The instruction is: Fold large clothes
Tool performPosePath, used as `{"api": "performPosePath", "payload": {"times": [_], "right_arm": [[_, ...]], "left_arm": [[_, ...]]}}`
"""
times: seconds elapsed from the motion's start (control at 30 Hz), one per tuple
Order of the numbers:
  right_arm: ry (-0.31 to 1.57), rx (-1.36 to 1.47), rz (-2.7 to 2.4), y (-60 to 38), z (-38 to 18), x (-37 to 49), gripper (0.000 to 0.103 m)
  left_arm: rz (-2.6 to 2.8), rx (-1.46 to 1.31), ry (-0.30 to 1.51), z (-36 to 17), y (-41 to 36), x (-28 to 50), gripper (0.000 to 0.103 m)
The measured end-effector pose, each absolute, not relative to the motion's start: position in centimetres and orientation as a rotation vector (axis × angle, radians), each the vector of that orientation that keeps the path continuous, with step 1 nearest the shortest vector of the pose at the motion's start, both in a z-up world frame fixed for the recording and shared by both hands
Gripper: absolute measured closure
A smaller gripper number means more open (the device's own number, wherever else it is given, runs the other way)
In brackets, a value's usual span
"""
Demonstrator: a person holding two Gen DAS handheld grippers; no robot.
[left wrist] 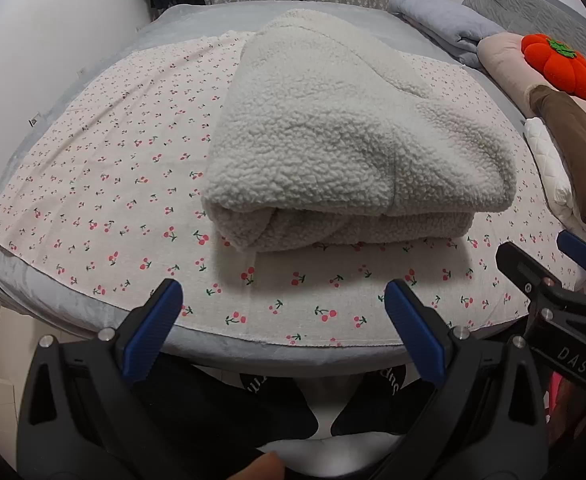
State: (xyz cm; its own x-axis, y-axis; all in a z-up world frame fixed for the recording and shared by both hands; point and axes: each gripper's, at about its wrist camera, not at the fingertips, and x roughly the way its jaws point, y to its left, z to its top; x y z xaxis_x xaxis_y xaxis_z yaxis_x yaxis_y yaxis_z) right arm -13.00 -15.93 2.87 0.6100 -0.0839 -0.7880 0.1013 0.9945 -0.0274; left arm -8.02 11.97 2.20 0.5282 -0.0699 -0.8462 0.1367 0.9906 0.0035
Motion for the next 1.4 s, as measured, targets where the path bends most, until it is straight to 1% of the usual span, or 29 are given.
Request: {"api": "performPosePath", "payload": {"times": [1.4], "right_arm": [[0.930,0.009,-0.105,-15.51,2.49,-12.36,0.003]], "left_arm": [[-0.136,0.060,1.038,1.35,12.34,-7.13,0.002]]}}
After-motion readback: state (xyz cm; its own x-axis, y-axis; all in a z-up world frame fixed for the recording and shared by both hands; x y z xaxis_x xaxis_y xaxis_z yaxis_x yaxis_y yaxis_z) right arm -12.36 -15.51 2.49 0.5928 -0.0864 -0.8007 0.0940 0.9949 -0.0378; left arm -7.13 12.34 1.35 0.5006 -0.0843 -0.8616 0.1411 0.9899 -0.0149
